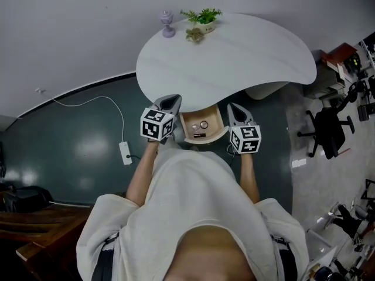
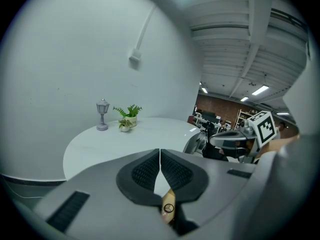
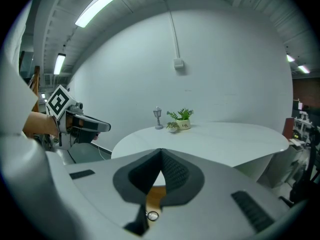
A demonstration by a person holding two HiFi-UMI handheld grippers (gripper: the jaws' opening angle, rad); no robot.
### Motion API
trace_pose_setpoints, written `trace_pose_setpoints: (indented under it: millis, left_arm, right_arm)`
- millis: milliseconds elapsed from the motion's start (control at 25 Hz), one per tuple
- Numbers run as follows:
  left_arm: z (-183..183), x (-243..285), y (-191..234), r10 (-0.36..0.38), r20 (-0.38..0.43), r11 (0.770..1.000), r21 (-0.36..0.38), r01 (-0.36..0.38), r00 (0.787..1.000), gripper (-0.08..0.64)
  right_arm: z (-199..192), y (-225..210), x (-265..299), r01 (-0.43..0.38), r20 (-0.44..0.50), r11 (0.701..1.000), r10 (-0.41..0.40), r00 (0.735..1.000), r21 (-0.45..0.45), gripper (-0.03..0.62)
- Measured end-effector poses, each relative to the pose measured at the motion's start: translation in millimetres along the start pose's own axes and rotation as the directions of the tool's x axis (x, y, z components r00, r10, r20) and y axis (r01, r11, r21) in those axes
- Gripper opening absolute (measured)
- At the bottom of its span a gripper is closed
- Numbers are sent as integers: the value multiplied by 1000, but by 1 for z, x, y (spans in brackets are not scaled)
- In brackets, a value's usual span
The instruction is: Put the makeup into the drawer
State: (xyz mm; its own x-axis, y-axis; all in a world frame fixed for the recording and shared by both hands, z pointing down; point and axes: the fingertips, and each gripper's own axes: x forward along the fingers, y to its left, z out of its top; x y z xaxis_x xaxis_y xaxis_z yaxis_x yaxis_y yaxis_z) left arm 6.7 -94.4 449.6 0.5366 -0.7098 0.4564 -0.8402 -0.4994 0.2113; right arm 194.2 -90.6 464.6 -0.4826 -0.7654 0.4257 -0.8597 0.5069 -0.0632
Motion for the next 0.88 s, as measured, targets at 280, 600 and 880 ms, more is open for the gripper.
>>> trace_pose_setpoints:
  millis: [280, 600, 880]
  left_arm:
    - [0, 3, 0, -1, 2, 1000, -2, 1, 1000, 14]
    - [0, 4, -2, -4, 1, 1000, 1, 4, 1000, 14]
    - [4, 7, -1, -5, 4, 1000, 10, 5, 1000, 14]
  right_arm:
    - [-2, -5, 0, 8, -6, 1000, -8, 1000, -3, -5]
    - [-1, -6, 1, 10, -8, 1000, -10, 1000, -20, -3]
    - [0, -6, 4, 6, -10, 1000, -6, 1000, -29, -4]
